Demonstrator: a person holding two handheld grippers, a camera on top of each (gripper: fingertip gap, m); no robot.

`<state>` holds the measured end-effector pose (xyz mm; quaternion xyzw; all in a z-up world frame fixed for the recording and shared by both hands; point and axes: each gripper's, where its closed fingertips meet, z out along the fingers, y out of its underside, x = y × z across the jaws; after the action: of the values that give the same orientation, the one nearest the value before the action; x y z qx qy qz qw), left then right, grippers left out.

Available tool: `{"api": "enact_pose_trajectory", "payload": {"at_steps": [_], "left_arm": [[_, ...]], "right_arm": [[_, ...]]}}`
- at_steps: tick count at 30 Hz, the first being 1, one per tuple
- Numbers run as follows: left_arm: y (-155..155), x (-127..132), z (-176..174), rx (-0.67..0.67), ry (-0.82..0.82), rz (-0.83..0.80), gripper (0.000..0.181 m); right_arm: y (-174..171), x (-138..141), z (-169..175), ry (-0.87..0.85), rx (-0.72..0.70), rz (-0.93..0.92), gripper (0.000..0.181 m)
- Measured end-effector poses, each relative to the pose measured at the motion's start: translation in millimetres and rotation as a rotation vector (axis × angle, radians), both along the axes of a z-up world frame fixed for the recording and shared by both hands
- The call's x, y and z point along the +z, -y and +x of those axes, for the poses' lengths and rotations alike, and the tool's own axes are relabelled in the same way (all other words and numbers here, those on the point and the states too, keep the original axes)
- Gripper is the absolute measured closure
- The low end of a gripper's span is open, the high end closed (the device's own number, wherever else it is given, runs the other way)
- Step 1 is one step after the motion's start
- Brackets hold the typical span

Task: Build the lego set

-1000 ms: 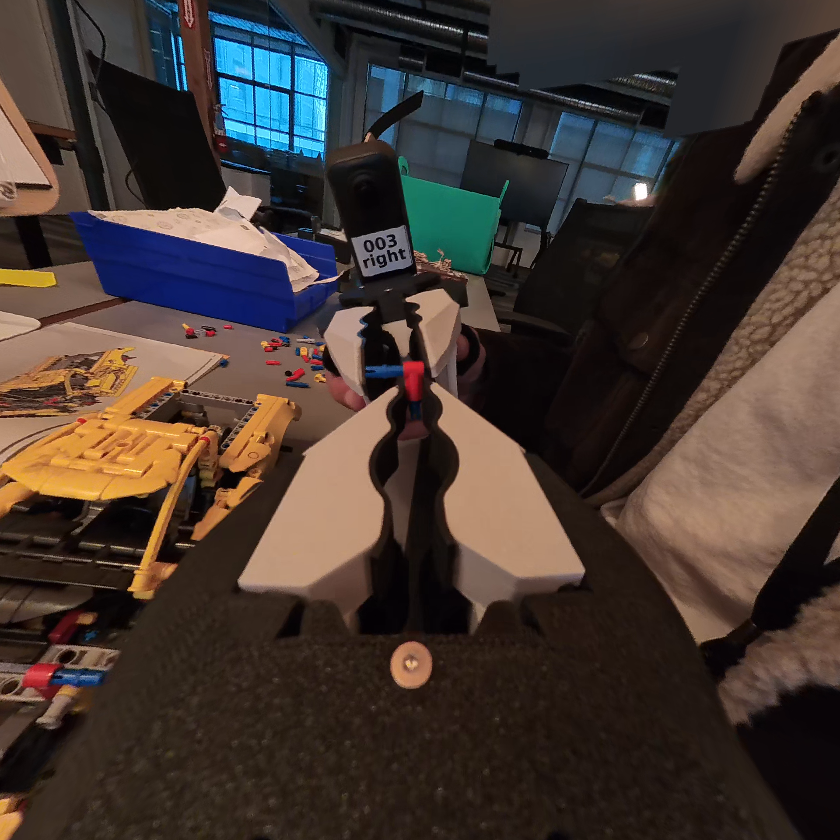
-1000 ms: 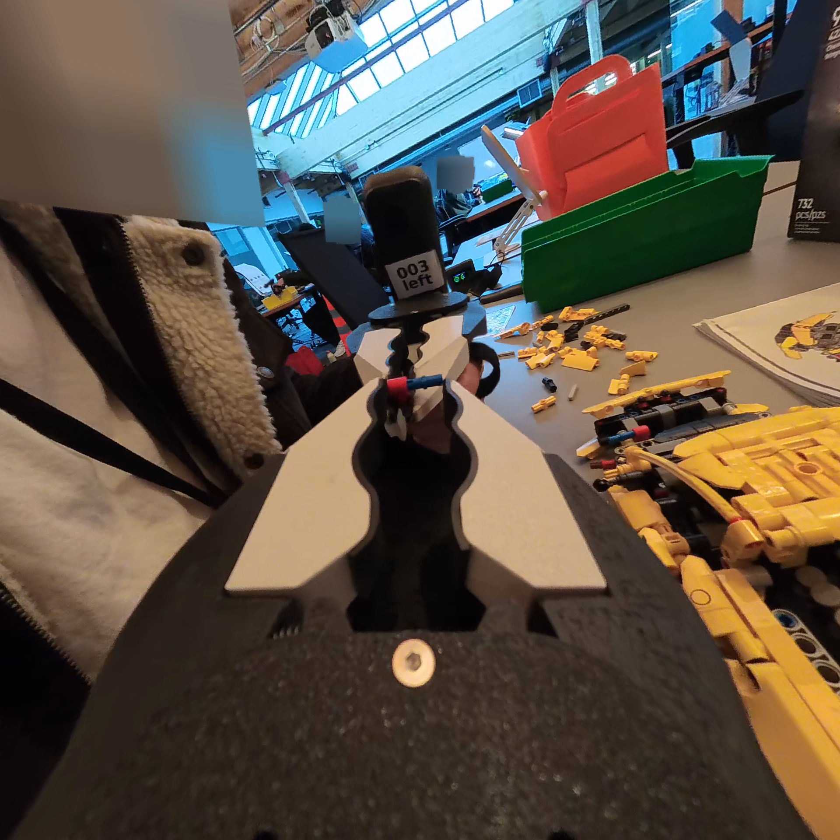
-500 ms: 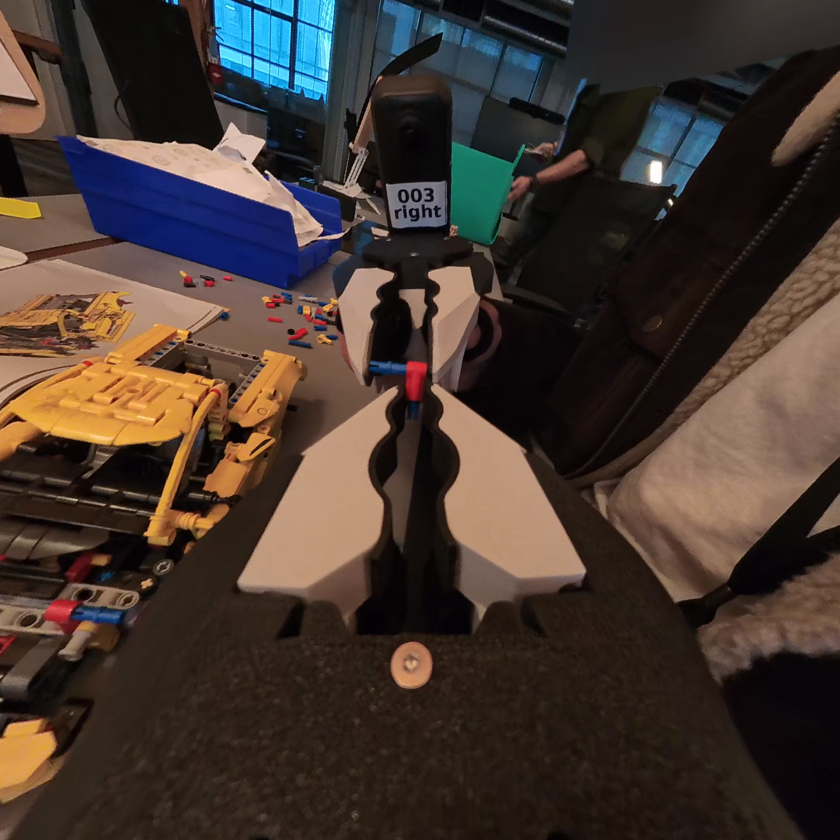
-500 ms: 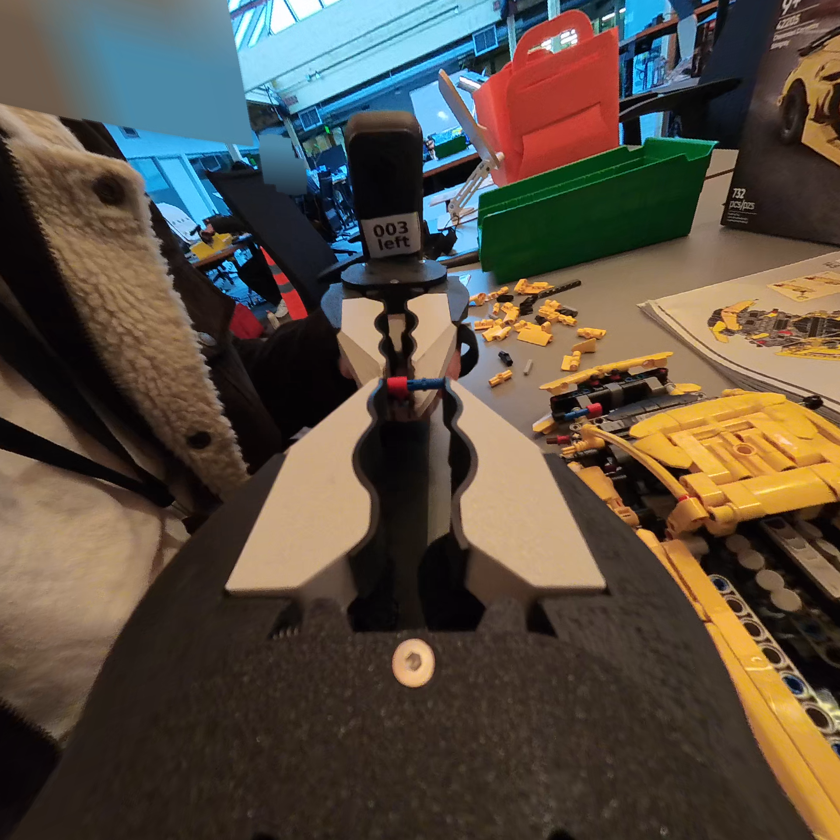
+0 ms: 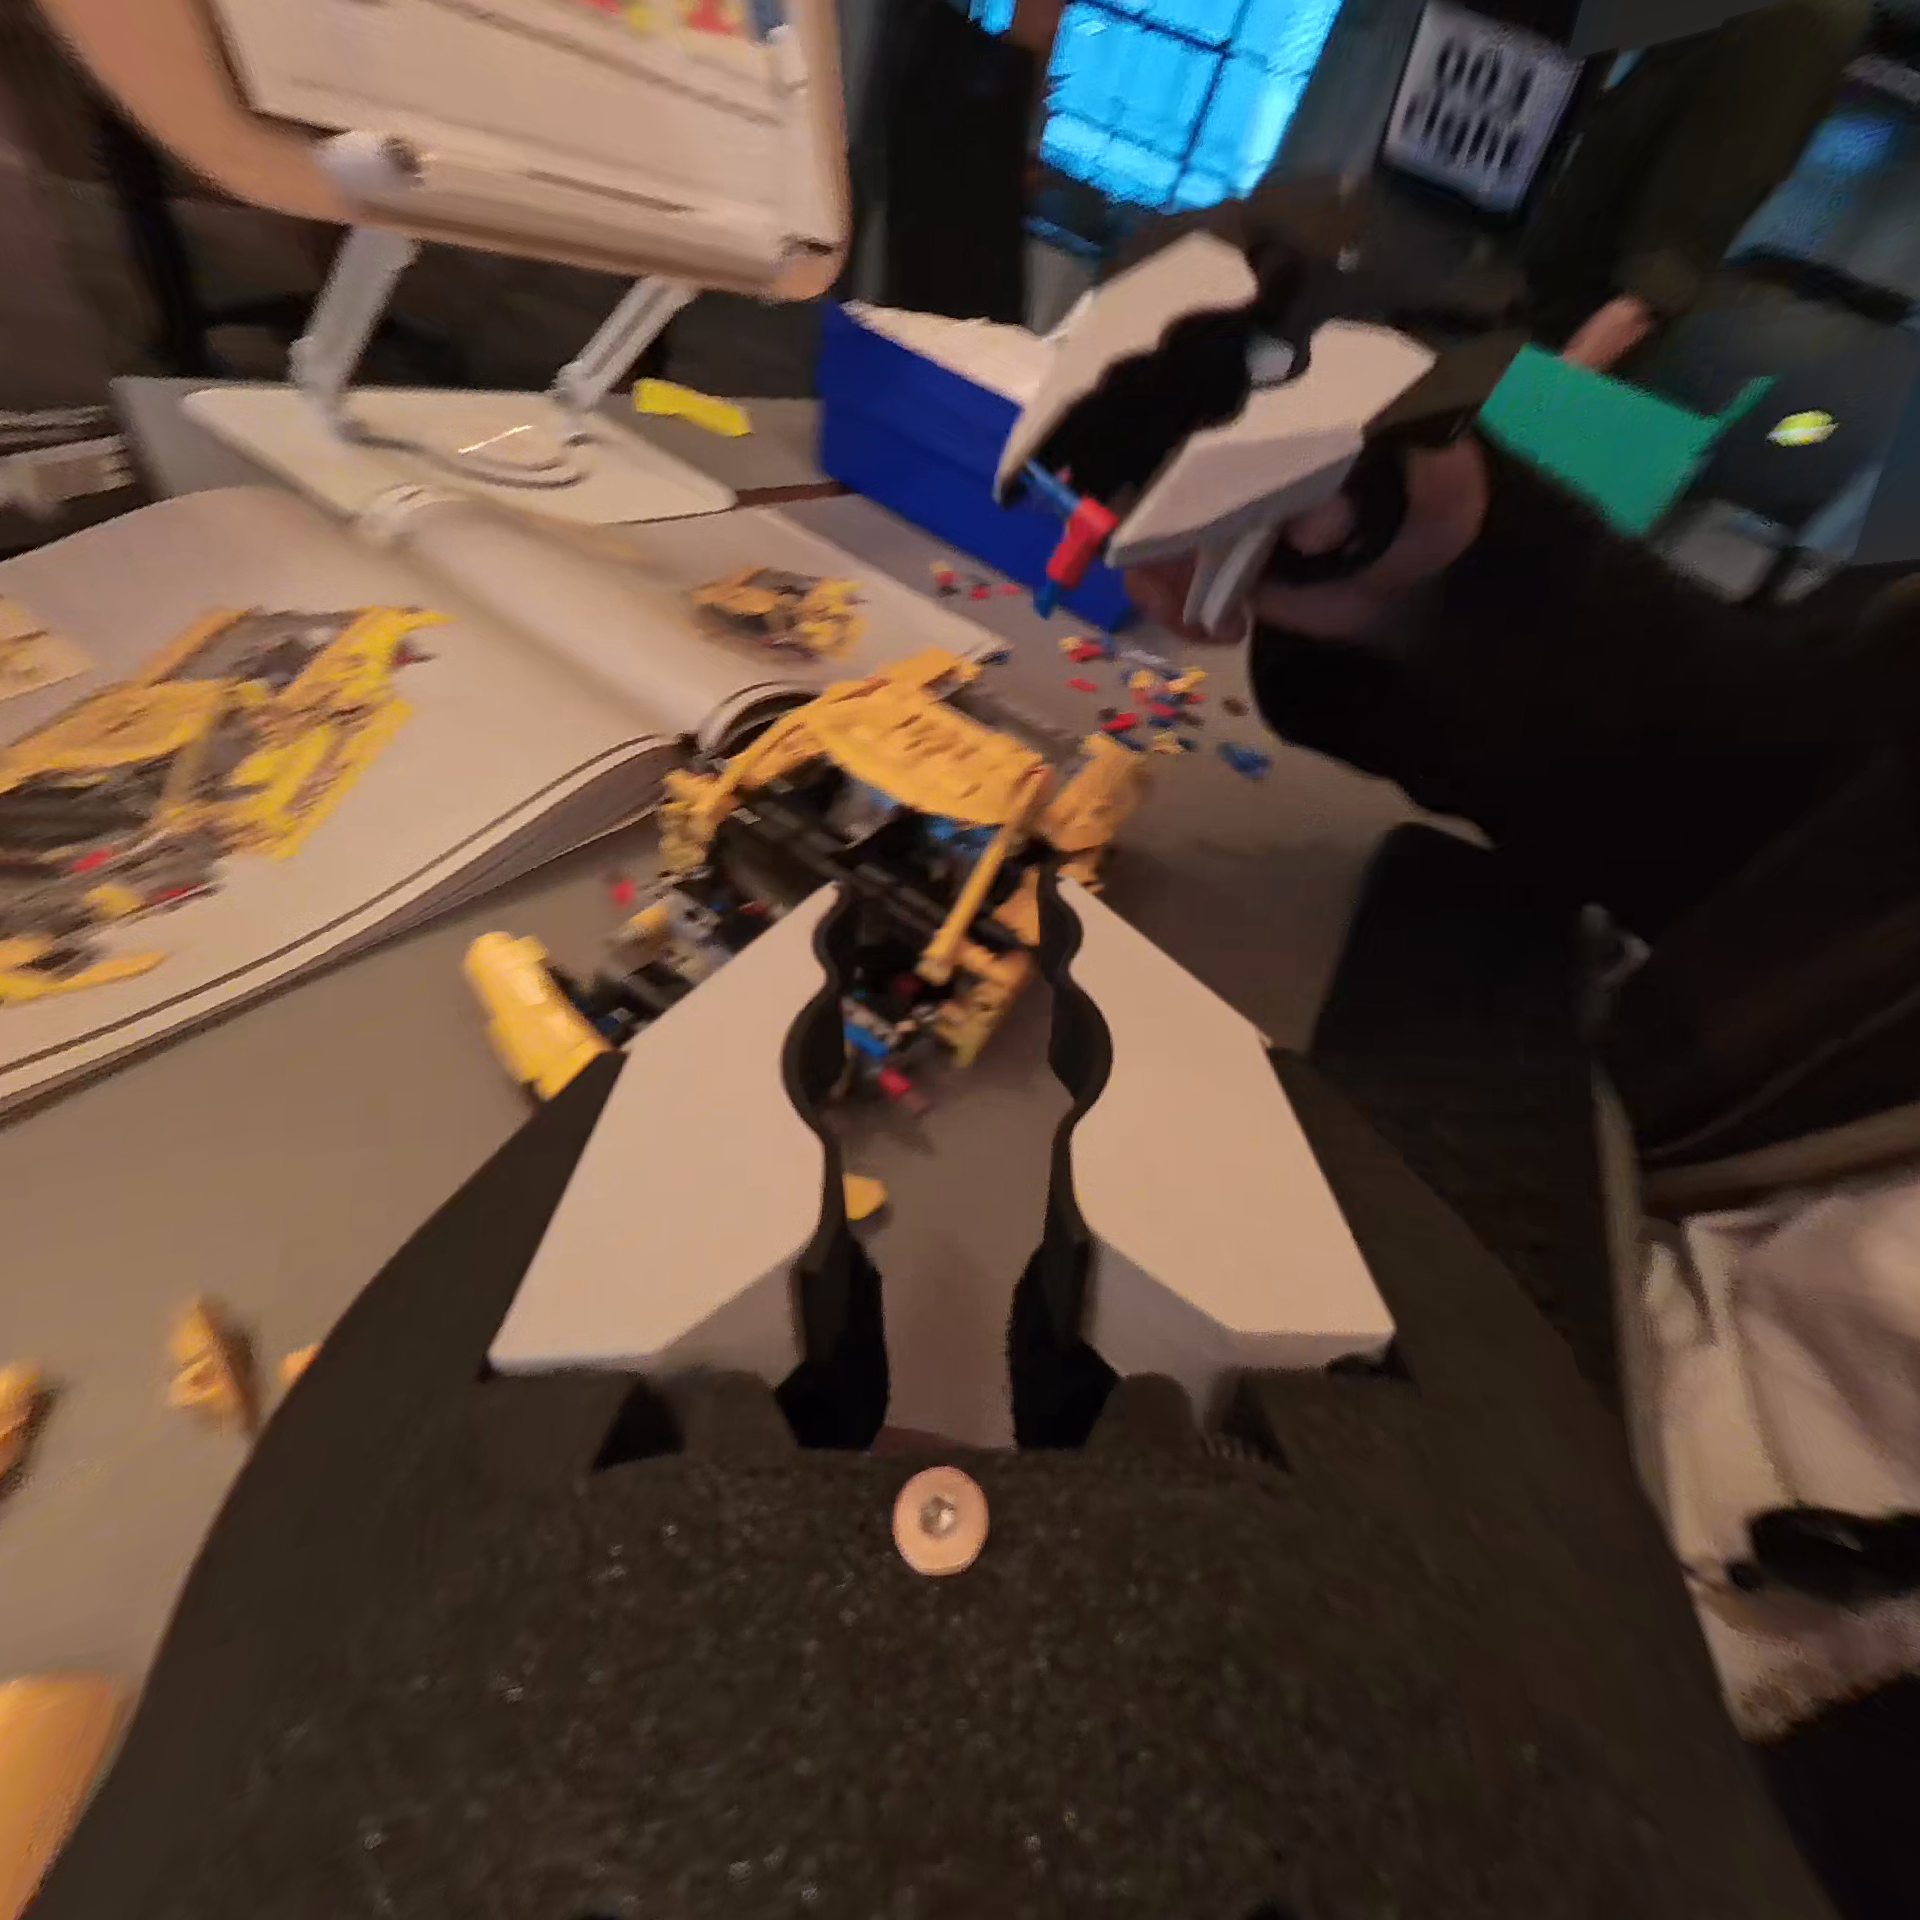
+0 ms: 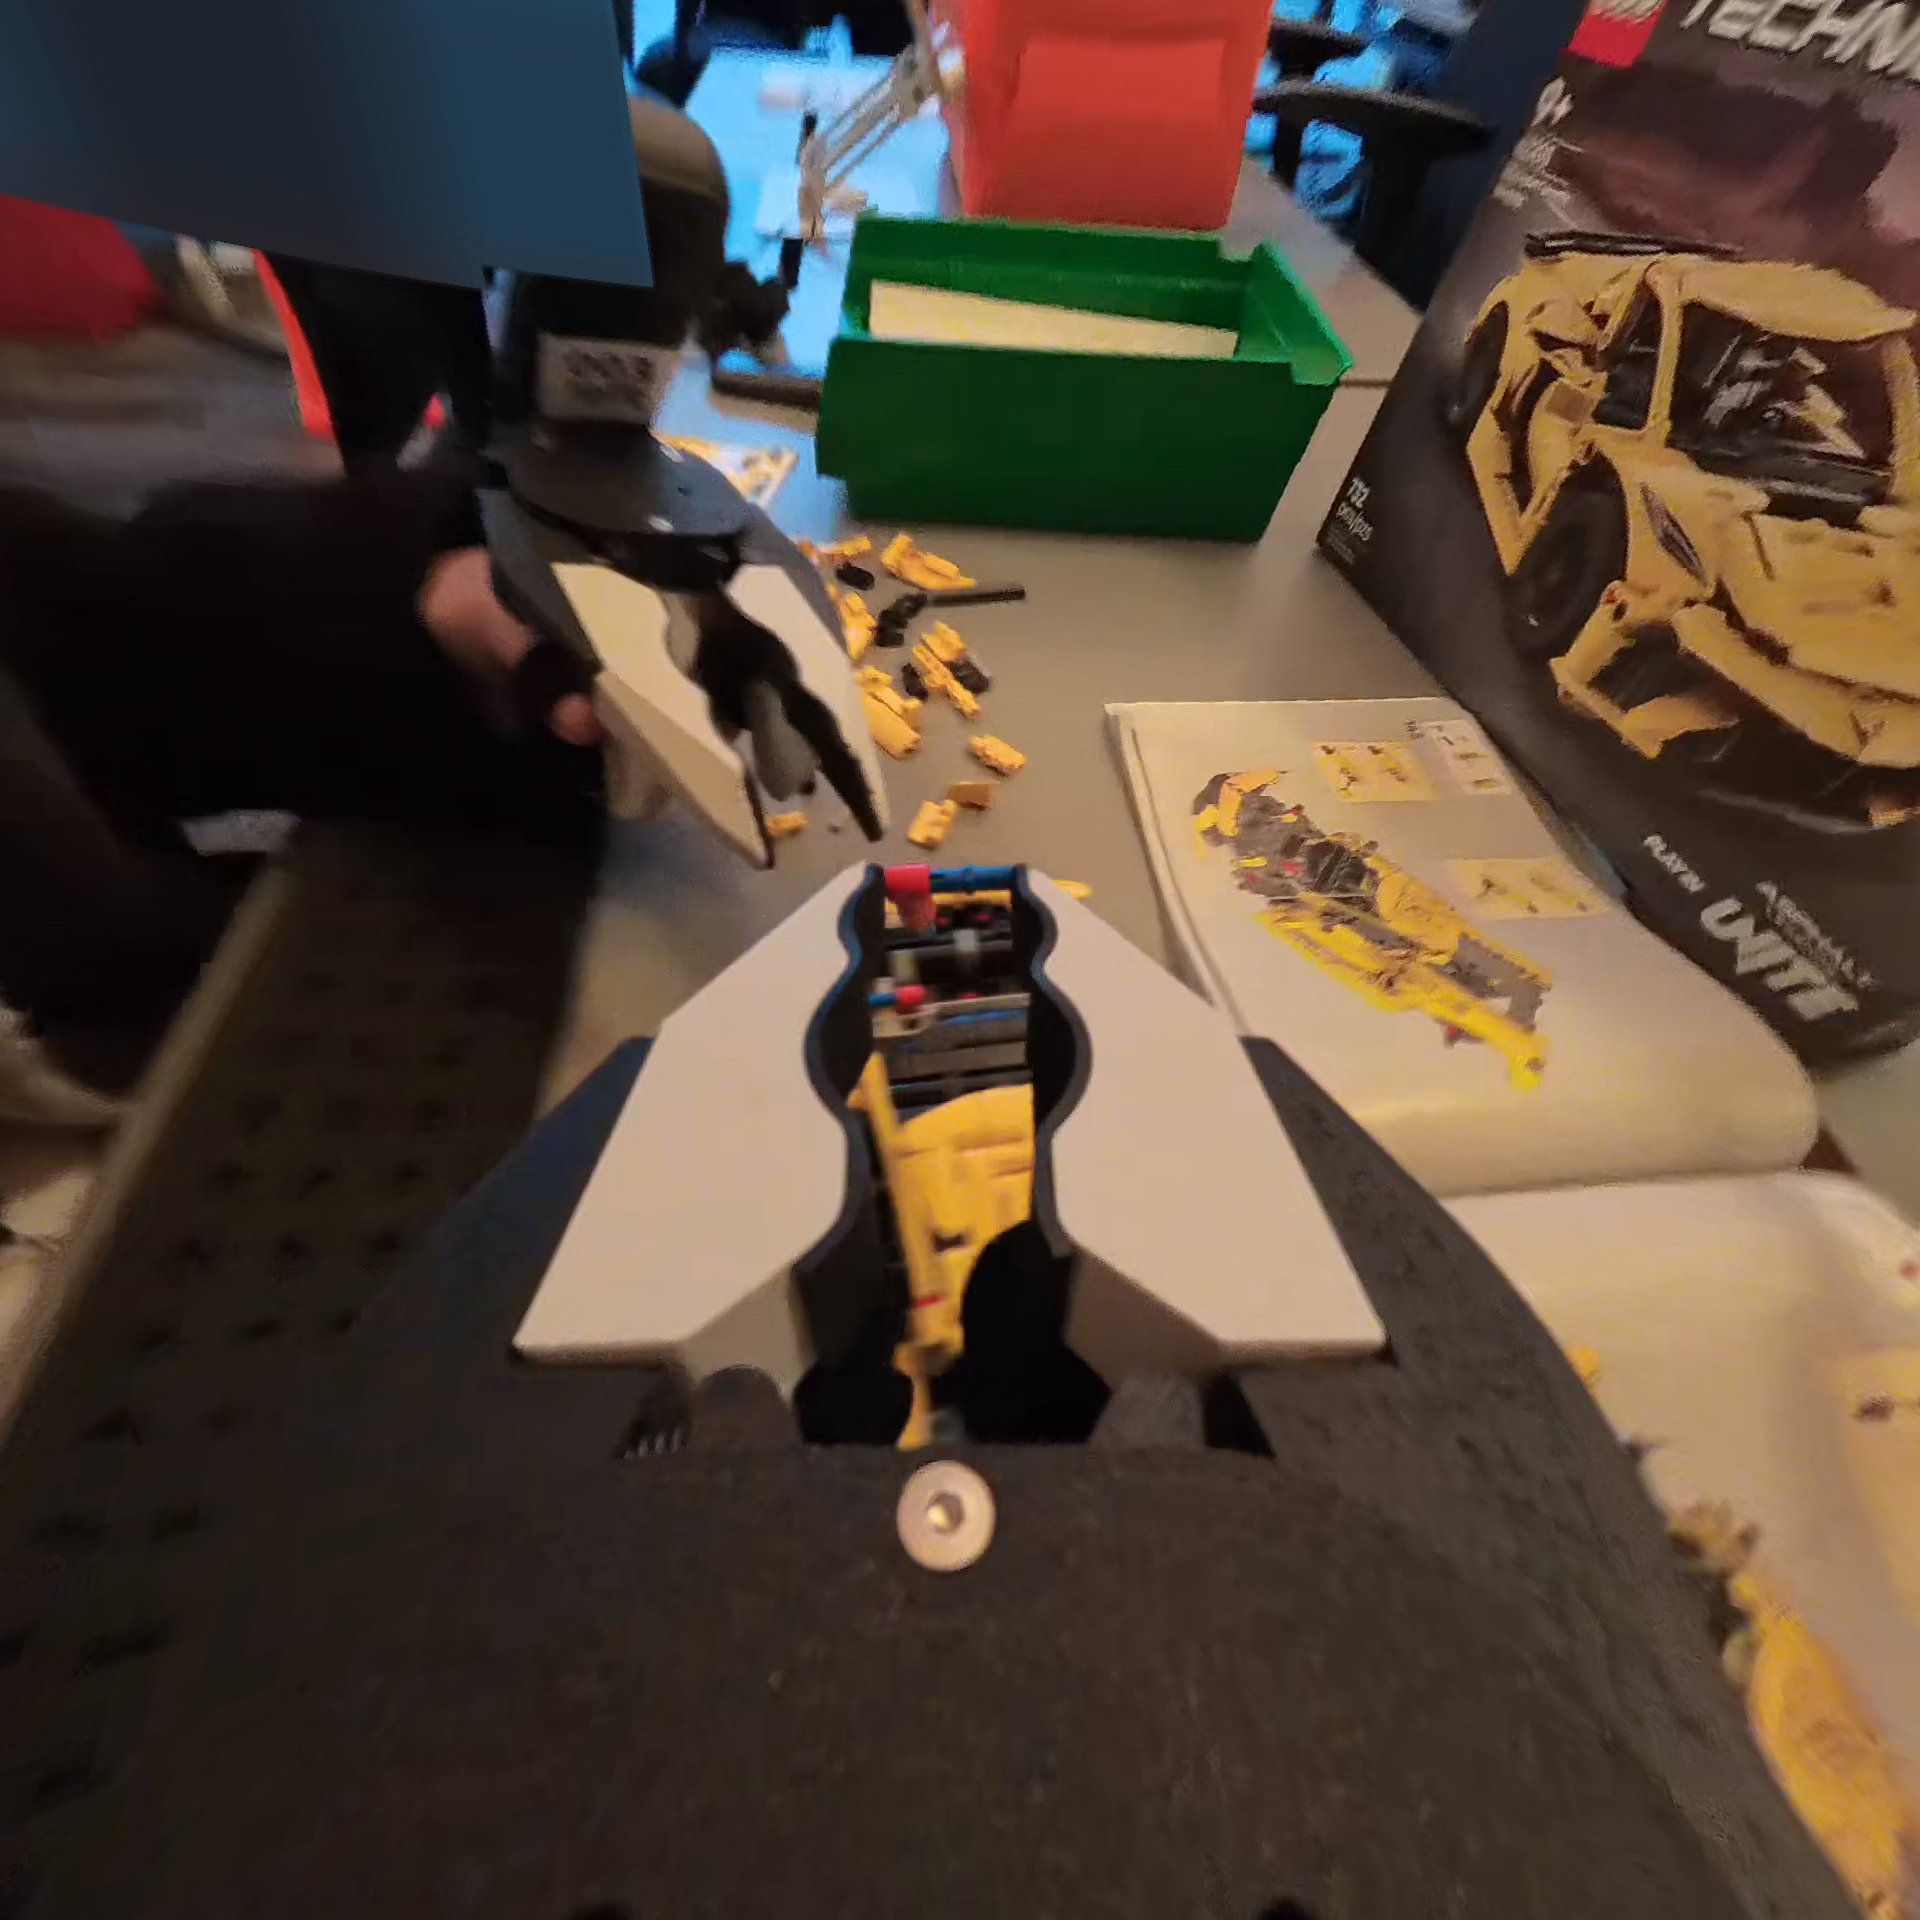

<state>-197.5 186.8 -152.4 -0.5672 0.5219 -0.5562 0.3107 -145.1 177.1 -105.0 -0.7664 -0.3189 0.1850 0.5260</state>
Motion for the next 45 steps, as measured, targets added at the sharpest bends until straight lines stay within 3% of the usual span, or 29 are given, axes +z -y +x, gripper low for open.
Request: {"api": "enact_pose_trajectory", "payload": {"at_steps": [5, 10, 17, 28, 37, 41, 45], "left_arm": [[-30.7, -21.4, 1.0, 0.171, -0.097, 0.033, 0.148], [-52.1, -37.4, -2.6, 0.256, -0.158, -0.037, 0.151], [-53.5, -40.5, -3.3, 0.259, -0.165, -0.069, 0.154], [-51.1, -46.6, -2.6, 0.257, -0.198, -0.038, 0.154], [-48.0, -45.7, -2.4, 0.246, -0.192, -0.041, 0.154], [-45.0, -45.5, -1.3, 0.232, -0.193, -0.031, 0.154], [-38.0, -32.9, 3.2, 0.212, -0.143, 0.047, 0.154]], "right_arm": [[-65.0, -48.7, -1.6, 0.088, 0.196, -0.304, 0.159], [-74.2, -93.6, -14.3, 0.207, 0.337, -0.561, 0.158], [-75.7, -115.7, -14.5, 0.335, 0.371, -0.584, 0.158], [-72.3, -118.9, 7.2, 0.488, 0.314, -0.548, 0.158], [-67.7, -118.0, 31.4, 0.467, 0.207, -0.556, 0.158], [-64.5, -113.9, 34.5, 0.399, 0.188, -0.571, 0.158], [-66.8, -75.9, 4.7, 0.089, 0.177, -0.575, 0.159]]}}
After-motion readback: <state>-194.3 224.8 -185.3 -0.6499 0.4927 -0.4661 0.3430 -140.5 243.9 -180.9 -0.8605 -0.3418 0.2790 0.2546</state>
